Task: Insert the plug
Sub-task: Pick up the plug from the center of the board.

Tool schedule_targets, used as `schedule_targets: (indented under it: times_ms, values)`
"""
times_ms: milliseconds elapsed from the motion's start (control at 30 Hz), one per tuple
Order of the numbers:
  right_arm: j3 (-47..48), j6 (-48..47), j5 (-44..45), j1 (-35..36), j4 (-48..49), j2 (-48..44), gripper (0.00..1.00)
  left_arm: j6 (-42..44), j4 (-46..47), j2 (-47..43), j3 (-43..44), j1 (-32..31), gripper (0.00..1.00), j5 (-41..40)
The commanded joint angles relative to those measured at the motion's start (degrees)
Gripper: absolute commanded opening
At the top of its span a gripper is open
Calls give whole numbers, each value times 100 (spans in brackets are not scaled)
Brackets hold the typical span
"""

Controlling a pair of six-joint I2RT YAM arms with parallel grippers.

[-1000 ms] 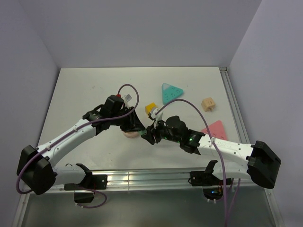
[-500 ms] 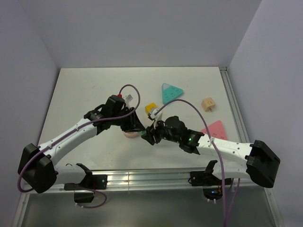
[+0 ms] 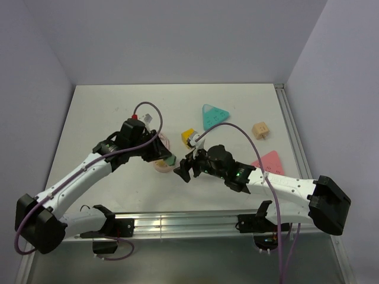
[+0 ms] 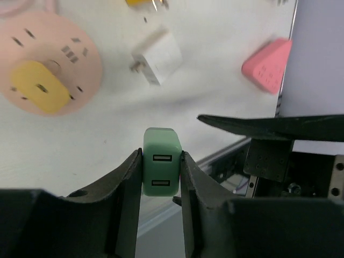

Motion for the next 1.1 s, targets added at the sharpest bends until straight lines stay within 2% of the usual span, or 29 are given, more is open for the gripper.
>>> schedule_targets:
  times_ms: [0, 33, 167, 200, 233, 267, 333, 367, 400, 567, 800, 1067]
  values:
    - [-118, 71, 128, 39, 446, -260, 88, -74, -75, -494, 5, 311, 0, -527]
    - [-145, 80, 180, 39, 533, -321, 87, -57, -284, -591, 49, 425, 0, -780]
    - [-155, 360, 732, 30, 474, -112, 72, -4, -628, -881, 190, 567, 0, -1388]
    - [46, 414, 865, 30, 359, 28, 55, 5, -673, -986, 233, 593, 0, -1398]
    - [170, 501, 1005, 30, 115, 360, 46, 5, -699, -1039, 251, 602, 0, -1563]
    - [423, 746, 1346, 30, 8, 529, 32, 5, -700, -1101, 251, 602, 0, -1608]
    - [706, 1045, 1725, 30, -377, 985, 15, -4, -630, -1311, 216, 611, 0, -1687]
    - [1011, 1447, 2137, 39, -554, 1136, 3, -30, -594, -1391, 147, 611, 0, -1722]
    - [1171, 1634, 2332, 39, -721, 1276, 0, -48, -533, -1557, 111, 620, 0, -1775]
    - [2165, 2189, 2730, 39, -1407, 2287, 0, -66, -436, -1980, -65, 611, 0, -2021]
    - [3281, 2444, 3309, 30, -2286, 3762, 0, 181, -928, -2077, 190, 620, 0, -2259]
    - [3783, 2655, 3354, 48, -2770, 4371, 0, 242, -1130, -2402, 269, 628, 0, -2338]
